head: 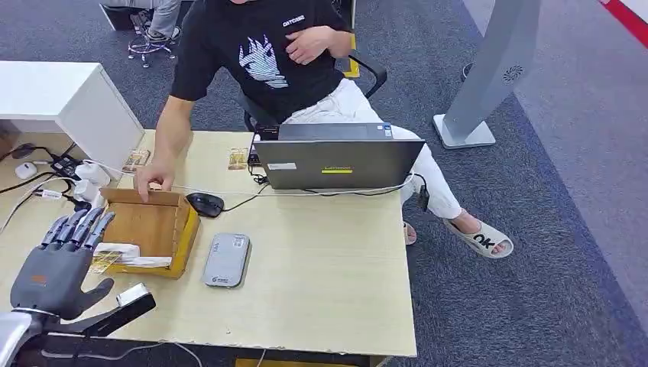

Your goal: Pass the card to the sensor for recognition and then transmit it.

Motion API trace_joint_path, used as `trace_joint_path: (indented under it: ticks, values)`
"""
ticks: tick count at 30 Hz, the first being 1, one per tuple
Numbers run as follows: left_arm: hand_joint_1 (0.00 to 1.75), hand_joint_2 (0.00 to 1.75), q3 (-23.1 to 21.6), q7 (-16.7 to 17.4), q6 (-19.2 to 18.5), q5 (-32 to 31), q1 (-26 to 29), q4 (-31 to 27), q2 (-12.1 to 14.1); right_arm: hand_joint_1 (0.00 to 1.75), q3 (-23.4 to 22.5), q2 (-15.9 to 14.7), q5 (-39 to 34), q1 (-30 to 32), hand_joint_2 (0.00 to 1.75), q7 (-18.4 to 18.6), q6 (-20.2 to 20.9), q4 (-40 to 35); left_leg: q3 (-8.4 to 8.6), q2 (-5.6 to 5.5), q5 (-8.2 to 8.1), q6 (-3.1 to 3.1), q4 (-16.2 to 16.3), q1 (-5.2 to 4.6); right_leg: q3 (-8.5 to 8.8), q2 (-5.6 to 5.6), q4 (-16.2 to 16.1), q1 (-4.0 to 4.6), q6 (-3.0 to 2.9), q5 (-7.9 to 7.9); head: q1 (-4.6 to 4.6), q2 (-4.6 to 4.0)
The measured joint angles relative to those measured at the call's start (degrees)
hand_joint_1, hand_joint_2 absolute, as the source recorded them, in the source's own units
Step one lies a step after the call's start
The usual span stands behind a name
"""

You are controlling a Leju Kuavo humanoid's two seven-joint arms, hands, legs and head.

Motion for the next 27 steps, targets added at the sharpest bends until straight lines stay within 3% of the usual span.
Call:
trace_joint_path:
  ticks: [17,27]
  values:
    - [0.0,1.75,-0.1,0.2,-0.7,0.3,-0.4,3.4,0.0,0.0,0.0,0.0,0.6,0.0,1.75,0.0,0.3,0.0,0.0,0.0,0.0,0.0,0.0,0.0,-0.02,0.0,0.0,0.0,0.0,0.0,-0.02,0.0]
    - [0.0,1.75,-0.4,-0.1,-1.7,1.2,-4.0,7.9,-0.8,0.0,0.0,0.0,1.8,-0.1,1.75,0.0,0.5,-0.1,0.01,0.0,0.0,0.0,0.0,0.0,-0.01,0.01,0.0,0.0,0.0,0.01,-0.02,0.0]
